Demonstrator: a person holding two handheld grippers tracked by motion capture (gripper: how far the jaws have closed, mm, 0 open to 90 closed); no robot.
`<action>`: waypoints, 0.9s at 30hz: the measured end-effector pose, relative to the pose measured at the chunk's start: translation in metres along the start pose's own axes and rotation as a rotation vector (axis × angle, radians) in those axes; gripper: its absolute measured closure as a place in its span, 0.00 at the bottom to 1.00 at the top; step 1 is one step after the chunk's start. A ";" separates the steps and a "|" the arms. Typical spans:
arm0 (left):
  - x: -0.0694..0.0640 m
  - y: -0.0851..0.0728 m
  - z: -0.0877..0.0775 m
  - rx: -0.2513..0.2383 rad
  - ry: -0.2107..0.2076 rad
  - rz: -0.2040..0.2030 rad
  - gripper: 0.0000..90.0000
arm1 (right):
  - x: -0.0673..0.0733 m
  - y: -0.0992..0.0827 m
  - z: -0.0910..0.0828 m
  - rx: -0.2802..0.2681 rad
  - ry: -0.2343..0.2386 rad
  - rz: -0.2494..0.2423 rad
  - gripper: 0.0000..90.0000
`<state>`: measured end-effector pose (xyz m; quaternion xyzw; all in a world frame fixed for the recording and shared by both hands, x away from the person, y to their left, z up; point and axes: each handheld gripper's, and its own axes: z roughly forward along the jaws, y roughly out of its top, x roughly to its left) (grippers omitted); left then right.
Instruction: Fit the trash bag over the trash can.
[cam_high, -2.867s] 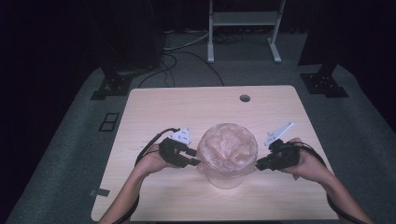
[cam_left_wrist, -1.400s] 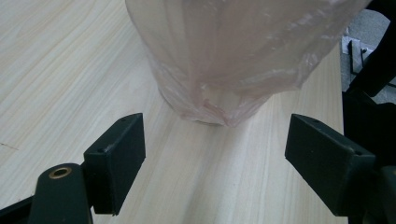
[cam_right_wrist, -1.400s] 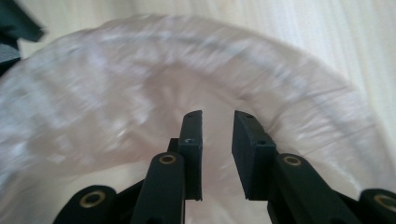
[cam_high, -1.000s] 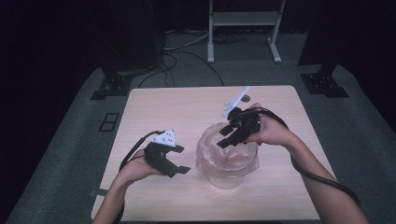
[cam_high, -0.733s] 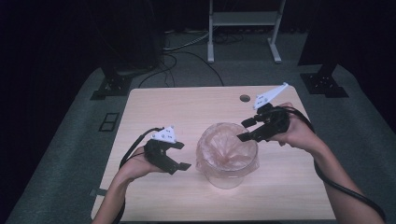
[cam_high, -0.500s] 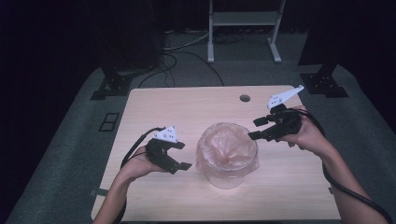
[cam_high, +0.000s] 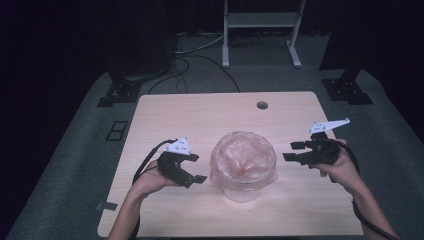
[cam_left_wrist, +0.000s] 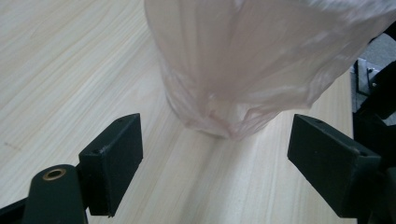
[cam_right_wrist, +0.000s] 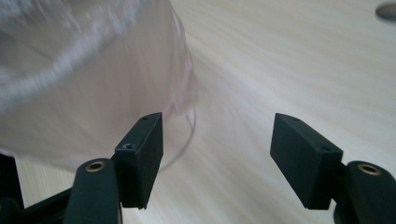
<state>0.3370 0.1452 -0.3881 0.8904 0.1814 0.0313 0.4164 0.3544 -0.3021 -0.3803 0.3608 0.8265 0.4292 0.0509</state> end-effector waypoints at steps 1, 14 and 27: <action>0.001 -0.003 0.001 0.000 0.000 -0.004 0.18 | 0.000 -0.007 0.000 0.009 -0.003 0.007 0.37; 0.001 -0.029 0.005 0.006 0.011 -0.055 0.18 | 0.004 -0.060 -0.003 -0.005 -0.032 0.061 0.36; -0.005 -0.048 0.001 0.018 0.048 -0.089 0.18 | 0.008 -0.087 -0.005 -0.056 -0.035 0.117 0.33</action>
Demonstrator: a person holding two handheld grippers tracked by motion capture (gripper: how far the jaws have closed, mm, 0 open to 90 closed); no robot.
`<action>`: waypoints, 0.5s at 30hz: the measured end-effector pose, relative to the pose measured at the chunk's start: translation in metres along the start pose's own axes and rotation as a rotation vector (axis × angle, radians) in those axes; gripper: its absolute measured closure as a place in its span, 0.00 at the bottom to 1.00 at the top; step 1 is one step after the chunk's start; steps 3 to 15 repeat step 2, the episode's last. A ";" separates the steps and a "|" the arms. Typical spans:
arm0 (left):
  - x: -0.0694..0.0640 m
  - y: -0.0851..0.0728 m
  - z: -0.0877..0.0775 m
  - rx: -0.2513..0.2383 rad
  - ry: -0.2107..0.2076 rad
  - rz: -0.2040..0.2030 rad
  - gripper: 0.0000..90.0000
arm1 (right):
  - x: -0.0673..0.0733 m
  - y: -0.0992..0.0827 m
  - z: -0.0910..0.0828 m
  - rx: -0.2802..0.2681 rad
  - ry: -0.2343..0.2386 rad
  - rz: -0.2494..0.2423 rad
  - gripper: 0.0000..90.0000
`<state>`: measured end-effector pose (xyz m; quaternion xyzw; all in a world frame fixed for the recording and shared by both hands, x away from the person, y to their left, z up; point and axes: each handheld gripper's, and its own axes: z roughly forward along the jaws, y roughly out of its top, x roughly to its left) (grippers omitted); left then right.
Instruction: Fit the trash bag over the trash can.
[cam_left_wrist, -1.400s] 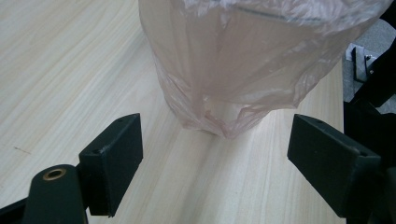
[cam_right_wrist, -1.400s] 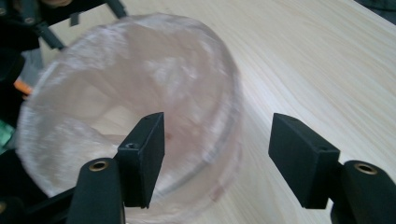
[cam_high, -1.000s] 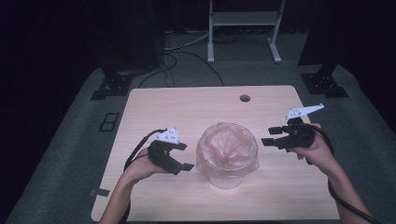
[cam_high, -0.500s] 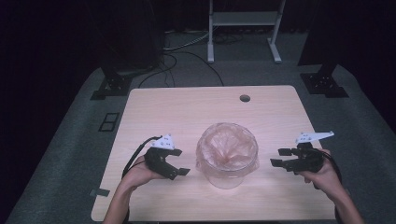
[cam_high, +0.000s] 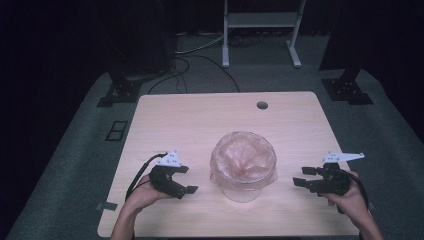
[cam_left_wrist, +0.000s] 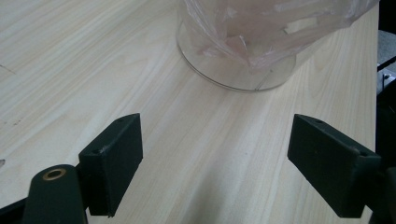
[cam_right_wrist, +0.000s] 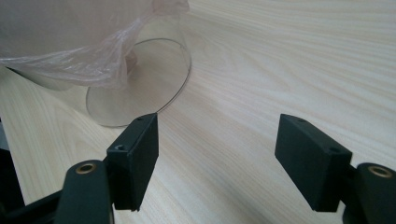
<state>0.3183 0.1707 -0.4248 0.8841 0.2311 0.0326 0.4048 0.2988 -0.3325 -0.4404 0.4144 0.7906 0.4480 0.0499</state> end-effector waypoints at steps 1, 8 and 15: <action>0.000 0.000 0.001 -0.001 0.000 -0.005 0.18 | -0.001 -0.002 0.000 -0.005 0.004 0.010 0.33; 0.001 -0.001 0.001 -0.002 -0.001 -0.004 0.18 | -0.002 -0.004 -0.001 -0.011 0.000 0.016 0.33; 0.001 -0.001 0.001 -0.002 -0.001 -0.004 0.18 | -0.002 -0.004 -0.001 -0.011 0.000 0.016 0.33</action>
